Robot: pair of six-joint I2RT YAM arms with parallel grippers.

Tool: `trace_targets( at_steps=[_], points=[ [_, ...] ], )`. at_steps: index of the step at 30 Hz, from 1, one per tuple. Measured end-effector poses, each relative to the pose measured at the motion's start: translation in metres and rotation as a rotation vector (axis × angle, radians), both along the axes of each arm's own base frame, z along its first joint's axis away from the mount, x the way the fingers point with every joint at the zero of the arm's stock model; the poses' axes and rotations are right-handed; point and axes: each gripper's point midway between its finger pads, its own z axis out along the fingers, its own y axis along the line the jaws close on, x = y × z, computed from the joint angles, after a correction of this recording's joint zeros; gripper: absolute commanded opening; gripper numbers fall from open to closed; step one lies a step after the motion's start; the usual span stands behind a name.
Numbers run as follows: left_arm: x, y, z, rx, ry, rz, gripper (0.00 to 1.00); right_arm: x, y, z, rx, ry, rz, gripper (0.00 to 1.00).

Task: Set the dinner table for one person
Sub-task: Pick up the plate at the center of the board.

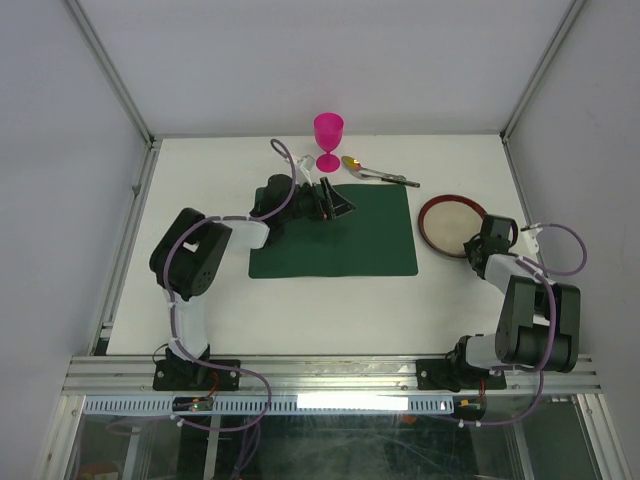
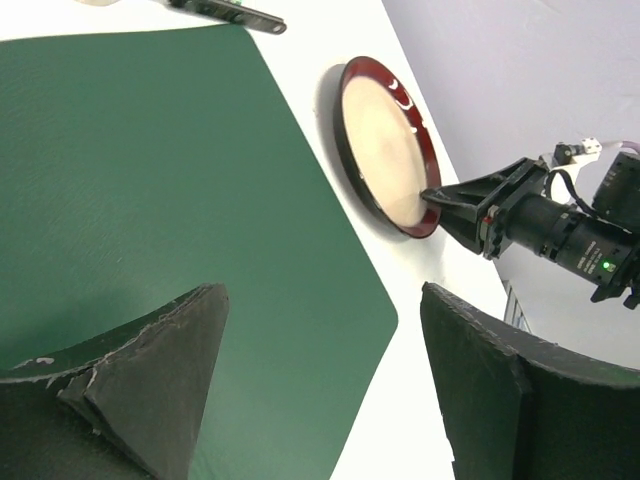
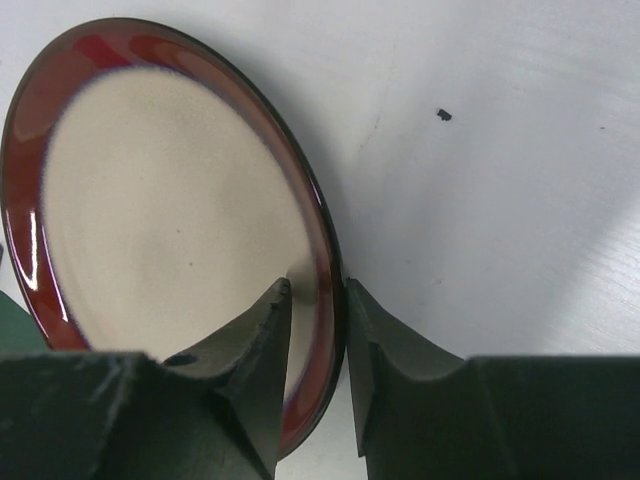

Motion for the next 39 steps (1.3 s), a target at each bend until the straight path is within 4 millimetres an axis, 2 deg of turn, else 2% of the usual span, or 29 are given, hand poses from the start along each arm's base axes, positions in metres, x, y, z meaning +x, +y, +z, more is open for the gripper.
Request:
trace_targets(
  at_steps=[13, 21, 24, 31, 39],
  points=[
    [-0.006, -0.059, 0.009, -0.029, -0.031, -0.118, 0.78, -0.003, -0.002, 0.000, 0.004, 0.001, -0.010, 0.15],
    [-0.013, -0.087, 0.014, -0.042, -0.044, -0.166, 0.78, -0.009, 0.004, 0.002, 0.027, -0.014, -0.003, 0.04],
    [-0.016, -0.092, 0.011, -0.043, -0.038, -0.177, 0.78, -0.013, 0.006, 0.003, 0.033, -0.019, -0.003, 0.00],
    [-0.020, -0.096, 0.003, -0.037, -0.017, -0.184, 0.77, -0.018, 0.008, 0.011, 0.034, -0.037, 0.000, 0.00],
    [-0.022, -0.098, 0.003, -0.038, -0.017, -0.189, 0.77, -0.018, 0.012, 0.017, 0.049, -0.054, 0.014, 0.00]
  ],
)
